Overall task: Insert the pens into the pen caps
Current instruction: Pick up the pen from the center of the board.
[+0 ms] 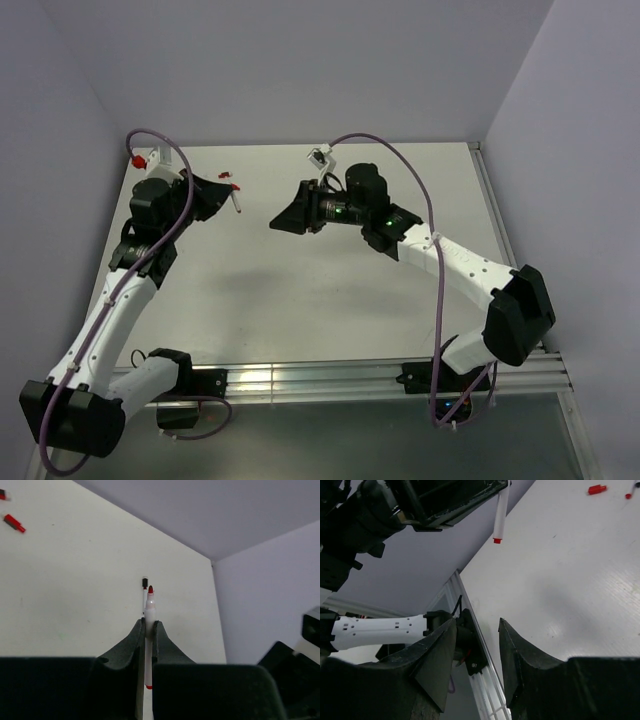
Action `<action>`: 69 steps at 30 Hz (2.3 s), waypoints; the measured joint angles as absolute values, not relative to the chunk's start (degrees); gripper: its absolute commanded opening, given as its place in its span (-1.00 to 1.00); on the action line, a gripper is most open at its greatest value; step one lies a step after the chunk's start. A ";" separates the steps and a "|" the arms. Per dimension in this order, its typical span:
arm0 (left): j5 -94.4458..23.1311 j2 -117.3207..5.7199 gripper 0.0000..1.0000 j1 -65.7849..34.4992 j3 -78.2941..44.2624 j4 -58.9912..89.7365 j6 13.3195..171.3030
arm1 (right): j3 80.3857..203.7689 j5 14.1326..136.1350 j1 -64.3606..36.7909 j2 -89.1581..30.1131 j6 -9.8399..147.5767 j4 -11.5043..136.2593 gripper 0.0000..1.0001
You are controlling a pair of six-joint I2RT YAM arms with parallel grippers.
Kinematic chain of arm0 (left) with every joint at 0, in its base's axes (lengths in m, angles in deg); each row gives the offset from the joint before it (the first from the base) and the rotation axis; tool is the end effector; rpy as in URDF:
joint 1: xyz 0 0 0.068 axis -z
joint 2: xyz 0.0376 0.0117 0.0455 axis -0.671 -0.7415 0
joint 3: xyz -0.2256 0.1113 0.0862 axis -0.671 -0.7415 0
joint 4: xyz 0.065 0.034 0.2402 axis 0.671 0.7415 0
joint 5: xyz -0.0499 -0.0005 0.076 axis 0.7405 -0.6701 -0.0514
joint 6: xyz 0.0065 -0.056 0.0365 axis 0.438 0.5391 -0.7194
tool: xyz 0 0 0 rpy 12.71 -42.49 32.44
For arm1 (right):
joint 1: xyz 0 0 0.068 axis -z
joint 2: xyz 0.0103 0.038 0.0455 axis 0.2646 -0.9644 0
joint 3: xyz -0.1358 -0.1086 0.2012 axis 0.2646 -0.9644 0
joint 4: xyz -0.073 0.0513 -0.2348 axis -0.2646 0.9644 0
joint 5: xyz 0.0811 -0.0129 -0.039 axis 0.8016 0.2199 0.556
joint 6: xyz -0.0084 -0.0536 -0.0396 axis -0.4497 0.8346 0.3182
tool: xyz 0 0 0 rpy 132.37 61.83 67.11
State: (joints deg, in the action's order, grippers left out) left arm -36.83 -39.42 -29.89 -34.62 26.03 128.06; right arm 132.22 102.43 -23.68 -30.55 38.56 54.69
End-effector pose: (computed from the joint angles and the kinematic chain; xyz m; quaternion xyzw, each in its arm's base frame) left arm 0.2426 -0.0594 0.3468 -0.1987 0.7564 -0.3506 0.5151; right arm 0.2468 0.2395 0.3408 -0.2064 0.7233 0.5611 0.3455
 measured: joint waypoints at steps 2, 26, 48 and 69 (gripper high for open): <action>-34.66 -37.67 -0.99 -29.83 -35.67 24.44 128.67 | 132.72 102.47 -24.78 -31.90 37.75 53.31 -0.05; -23.65 -33.36 -0.99 -26.83 -41.96 14.91 133.18 | 137.71 99.61 -27.64 -36.93 34.58 48.55 -0.04; -24.35 -33.91 -0.99 -22.53 -42.12 12.04 135.52 | 138.56 98.82 -27.77 -38.53 33.55 48.90 -0.19; -25.44 -34.26 -0.99 -21.45 -42.12 11.48 135.45 | 138.76 98.43 -28.03 -38.96 32.53 49.51 -0.98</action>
State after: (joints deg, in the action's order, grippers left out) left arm -25.44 -34.26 -21.45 -42.12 11.48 135.45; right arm 138.76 98.43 -28.03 -38.96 32.53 49.51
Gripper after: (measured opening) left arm 0.093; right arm 0.174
